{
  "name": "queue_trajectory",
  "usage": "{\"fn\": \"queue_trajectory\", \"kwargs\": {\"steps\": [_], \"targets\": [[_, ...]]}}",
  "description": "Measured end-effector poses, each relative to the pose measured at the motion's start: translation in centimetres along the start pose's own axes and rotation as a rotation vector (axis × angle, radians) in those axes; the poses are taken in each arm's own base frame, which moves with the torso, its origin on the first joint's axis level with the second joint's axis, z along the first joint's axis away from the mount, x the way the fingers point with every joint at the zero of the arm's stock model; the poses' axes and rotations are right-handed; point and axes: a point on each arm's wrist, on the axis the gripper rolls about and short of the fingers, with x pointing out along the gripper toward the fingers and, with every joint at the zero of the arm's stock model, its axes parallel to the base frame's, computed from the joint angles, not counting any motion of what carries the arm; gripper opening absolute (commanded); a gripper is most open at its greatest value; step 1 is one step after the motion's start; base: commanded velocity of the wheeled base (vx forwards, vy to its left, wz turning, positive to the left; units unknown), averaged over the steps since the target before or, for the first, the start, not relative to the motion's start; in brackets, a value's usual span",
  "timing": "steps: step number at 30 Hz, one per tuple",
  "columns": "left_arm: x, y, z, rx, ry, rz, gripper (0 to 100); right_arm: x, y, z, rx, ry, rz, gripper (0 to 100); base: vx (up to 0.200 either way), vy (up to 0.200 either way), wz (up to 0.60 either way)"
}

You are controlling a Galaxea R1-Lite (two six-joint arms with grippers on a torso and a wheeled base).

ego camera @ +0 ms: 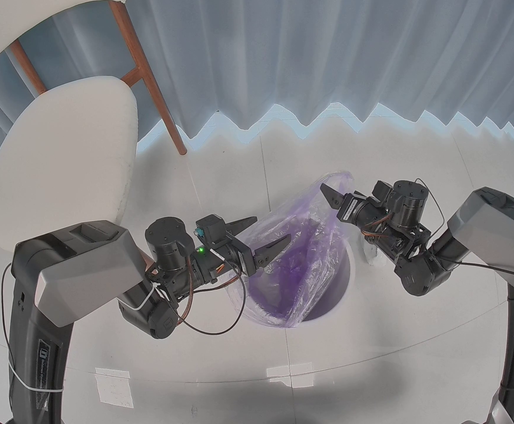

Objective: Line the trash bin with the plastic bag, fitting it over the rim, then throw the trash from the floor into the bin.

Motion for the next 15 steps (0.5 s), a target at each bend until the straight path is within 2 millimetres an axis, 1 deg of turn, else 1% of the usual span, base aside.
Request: {"fn": "queue_trajectory", "kwargs": {"steps": [2, 7, 9, 15], "targets": [[0.0, 0.0, 0.0, 0.000, -0.001, 0.003, 100, -1.3, 1.4, -0.2, -0.001, 0.045, 0.019, 100, 0.000, 0.000, 0.00], [0.1, -0.1, 0.0, -0.001, -0.001, 0.006, 100, -3.6, 3.7, -1.0, -0.018, 0.152, 0.039, 100, 0.000, 0.000, 0.00], [0.1, -0.2, 0.0, 0.000, -0.002, 0.006, 100, -4.3, 4.3, -1.2, -0.029, 0.181, 0.044, 100, 0.000, 0.000, 0.00], [0.1, -0.2, 0.0, 0.000, -0.003, 0.005, 100, -4.9, 4.7, -0.6, -0.055, 0.173, 0.042, 100, 0.000, 0.000, 0.00]]}}
